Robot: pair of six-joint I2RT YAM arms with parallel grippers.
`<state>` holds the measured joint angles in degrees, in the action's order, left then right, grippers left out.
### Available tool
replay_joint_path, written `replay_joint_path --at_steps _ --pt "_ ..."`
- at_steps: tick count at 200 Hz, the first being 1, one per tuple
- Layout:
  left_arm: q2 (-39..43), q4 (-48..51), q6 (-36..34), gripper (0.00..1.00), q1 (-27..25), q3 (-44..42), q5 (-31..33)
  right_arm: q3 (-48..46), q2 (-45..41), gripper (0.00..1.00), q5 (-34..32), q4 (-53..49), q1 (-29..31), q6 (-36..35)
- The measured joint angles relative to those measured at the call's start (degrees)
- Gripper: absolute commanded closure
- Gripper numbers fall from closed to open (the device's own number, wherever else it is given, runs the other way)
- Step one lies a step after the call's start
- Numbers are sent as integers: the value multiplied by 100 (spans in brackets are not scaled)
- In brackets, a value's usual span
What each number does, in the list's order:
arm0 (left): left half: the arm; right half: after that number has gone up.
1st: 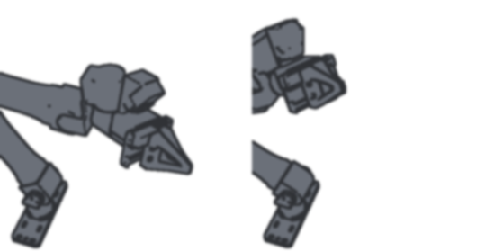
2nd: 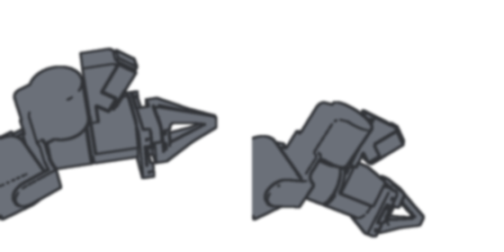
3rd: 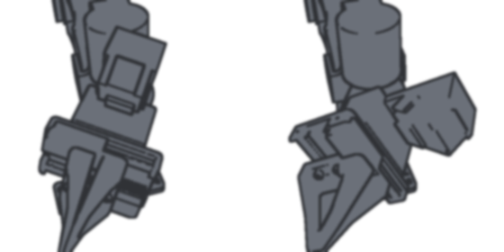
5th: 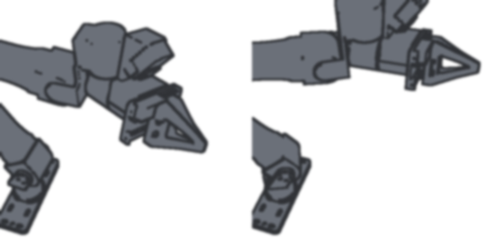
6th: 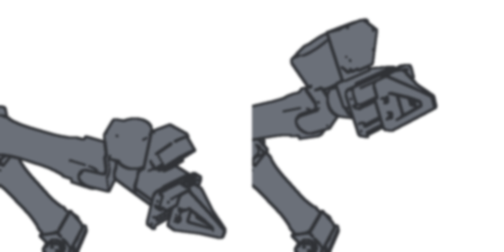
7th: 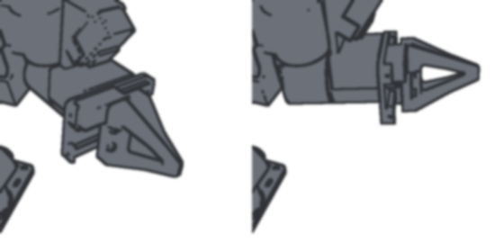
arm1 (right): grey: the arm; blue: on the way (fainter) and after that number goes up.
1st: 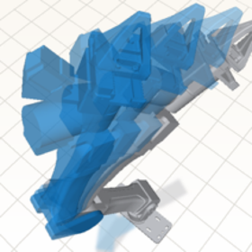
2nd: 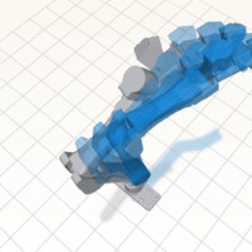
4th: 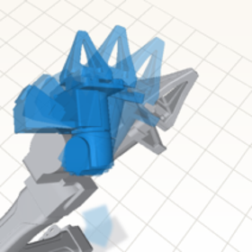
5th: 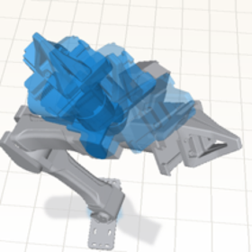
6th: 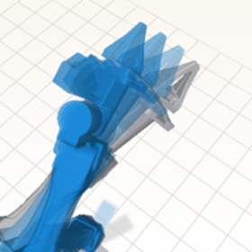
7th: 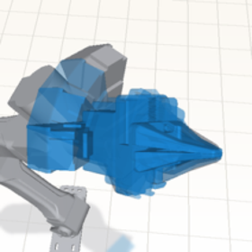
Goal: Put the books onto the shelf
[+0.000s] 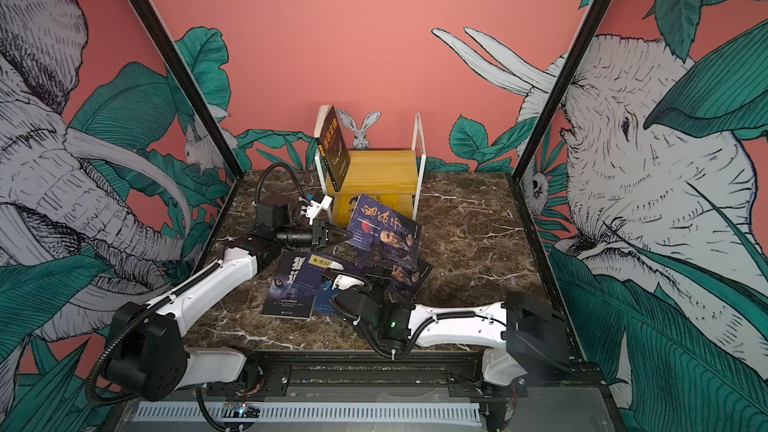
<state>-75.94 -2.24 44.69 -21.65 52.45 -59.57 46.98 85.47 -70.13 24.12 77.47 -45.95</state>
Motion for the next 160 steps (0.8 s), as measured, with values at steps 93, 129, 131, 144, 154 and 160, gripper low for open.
replay_joint_path --at_steps 93,129,131,144,154,160 --pt "7 -109 79 100 35 -11 -105 -70 1661 41 -302 4883 -525 -2371" --pt "7 -138 68 100 59 -26 -90 -61 1659 49 -330 5180 -798 -2396" --pt "7 -136 61 100 61 -26 -85 -66 1659 49 -334 5184 -817 -2396" --pt "11 -136 52 100 87 -26 -83 -94 1659 51 -337 5202 -892 -2389" --pt "11 -166 52 100 92 -33 -81 -133 1659 56 -334 5202 -933 -2382" --pt "13 -197 52 100 90 -46 -83 -151 1659 59 -334 5204 -957 -2391"
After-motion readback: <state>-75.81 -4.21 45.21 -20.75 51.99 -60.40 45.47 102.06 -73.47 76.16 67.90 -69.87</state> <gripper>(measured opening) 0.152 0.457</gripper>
